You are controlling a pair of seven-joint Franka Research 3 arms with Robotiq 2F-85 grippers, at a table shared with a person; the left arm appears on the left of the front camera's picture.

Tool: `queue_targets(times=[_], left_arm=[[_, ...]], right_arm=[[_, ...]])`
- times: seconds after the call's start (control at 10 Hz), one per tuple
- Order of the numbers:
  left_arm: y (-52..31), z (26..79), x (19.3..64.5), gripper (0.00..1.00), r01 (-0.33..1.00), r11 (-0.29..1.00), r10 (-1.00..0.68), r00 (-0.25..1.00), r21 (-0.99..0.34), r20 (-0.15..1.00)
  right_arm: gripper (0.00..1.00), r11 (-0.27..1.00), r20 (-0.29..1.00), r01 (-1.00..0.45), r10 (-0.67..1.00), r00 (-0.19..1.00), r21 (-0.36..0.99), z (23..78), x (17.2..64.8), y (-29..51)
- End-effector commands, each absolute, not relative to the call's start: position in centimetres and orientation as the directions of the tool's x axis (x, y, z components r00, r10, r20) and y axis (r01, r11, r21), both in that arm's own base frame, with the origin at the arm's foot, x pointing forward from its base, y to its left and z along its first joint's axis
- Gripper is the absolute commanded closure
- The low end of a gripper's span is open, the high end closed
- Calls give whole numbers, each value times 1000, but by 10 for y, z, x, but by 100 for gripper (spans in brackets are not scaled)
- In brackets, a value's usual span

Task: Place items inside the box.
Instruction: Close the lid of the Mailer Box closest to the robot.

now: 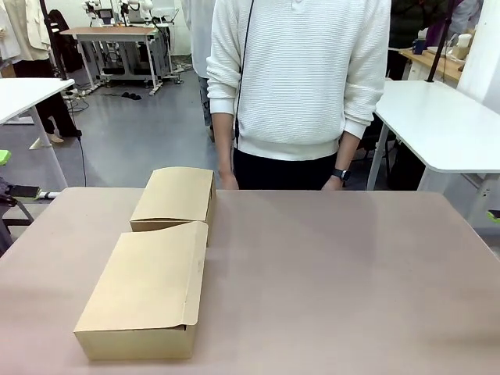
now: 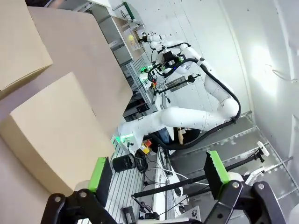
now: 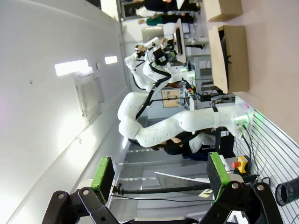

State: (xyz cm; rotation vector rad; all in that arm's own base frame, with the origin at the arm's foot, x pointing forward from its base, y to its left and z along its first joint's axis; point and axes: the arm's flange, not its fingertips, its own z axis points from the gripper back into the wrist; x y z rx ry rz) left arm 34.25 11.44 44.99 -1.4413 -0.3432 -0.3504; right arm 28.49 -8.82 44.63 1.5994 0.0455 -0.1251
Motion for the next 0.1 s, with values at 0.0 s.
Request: queue_targets(times=[0.0], left_arm=[[115,448,339,0,435,98,-11,900,-895,436]], right_arm=[[0,-52,-125,122,-53,991,991,454,286,-87]])
